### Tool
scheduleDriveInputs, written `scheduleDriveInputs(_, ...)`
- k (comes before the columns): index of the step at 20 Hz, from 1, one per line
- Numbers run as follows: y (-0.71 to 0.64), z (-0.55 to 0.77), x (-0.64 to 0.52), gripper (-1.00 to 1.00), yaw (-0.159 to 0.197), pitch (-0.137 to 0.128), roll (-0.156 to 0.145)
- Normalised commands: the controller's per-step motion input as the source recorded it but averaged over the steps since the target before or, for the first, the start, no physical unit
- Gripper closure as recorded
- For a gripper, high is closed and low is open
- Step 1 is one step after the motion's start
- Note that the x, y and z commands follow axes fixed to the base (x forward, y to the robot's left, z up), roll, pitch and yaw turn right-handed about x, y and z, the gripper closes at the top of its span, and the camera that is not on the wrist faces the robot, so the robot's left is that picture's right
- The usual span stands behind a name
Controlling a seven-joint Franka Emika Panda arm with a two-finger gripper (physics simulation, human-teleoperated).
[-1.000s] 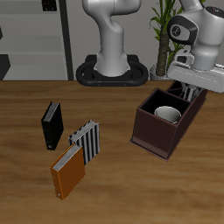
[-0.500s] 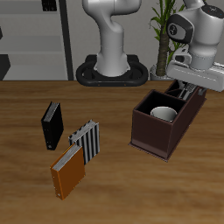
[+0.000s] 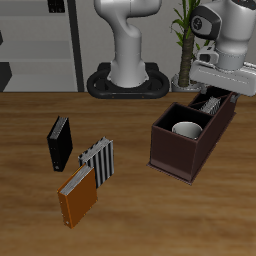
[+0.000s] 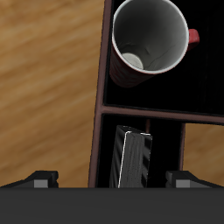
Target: Place the red mug into the left desk caddy's right compartment and place the left striped book into the left desk caddy's back compartment
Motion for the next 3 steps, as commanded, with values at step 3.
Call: scheduleDriveInputs(3, -0.04, 0.37, -0.12, -1.0, 0.013, -0.059, -0.008)
